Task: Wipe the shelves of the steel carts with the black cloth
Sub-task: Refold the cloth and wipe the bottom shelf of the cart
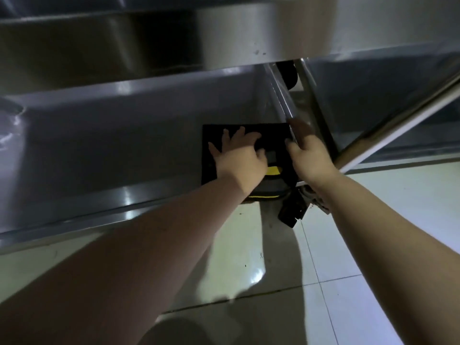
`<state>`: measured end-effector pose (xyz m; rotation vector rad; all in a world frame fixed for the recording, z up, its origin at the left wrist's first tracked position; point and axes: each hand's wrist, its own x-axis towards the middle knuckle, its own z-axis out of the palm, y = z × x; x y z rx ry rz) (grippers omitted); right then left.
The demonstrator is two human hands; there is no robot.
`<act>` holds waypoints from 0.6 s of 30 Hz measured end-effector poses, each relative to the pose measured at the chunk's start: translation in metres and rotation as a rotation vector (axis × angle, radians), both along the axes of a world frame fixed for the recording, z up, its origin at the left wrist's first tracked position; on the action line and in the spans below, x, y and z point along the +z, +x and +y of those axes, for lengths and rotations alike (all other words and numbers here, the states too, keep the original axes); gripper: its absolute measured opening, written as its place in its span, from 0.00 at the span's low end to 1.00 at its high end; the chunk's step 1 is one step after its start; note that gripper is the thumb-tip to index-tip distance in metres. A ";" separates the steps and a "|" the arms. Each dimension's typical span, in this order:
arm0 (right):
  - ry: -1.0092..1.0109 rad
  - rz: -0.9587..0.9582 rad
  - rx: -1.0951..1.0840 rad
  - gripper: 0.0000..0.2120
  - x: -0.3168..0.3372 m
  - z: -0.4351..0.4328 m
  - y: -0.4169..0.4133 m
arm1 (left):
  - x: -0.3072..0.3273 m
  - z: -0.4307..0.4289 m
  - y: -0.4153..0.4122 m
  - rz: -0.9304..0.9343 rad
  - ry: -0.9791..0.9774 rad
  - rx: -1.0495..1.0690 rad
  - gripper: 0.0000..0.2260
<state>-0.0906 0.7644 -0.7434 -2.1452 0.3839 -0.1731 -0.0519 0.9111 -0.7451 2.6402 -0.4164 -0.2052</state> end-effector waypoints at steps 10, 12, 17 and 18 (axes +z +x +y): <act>-0.748 0.169 0.208 0.17 0.008 0.029 0.046 | -0.005 0.056 0.047 -0.096 0.234 -0.171 0.23; -0.737 0.111 0.221 0.15 0.022 0.034 0.027 | 0.008 0.065 0.039 -0.177 0.247 -0.142 0.20; -0.744 0.017 0.217 0.09 0.067 0.052 -0.017 | 0.042 0.084 0.027 -0.277 0.155 -0.187 0.12; -0.748 0.005 0.198 0.09 0.075 0.055 -0.024 | 0.046 0.087 0.022 -0.313 0.133 -0.206 0.12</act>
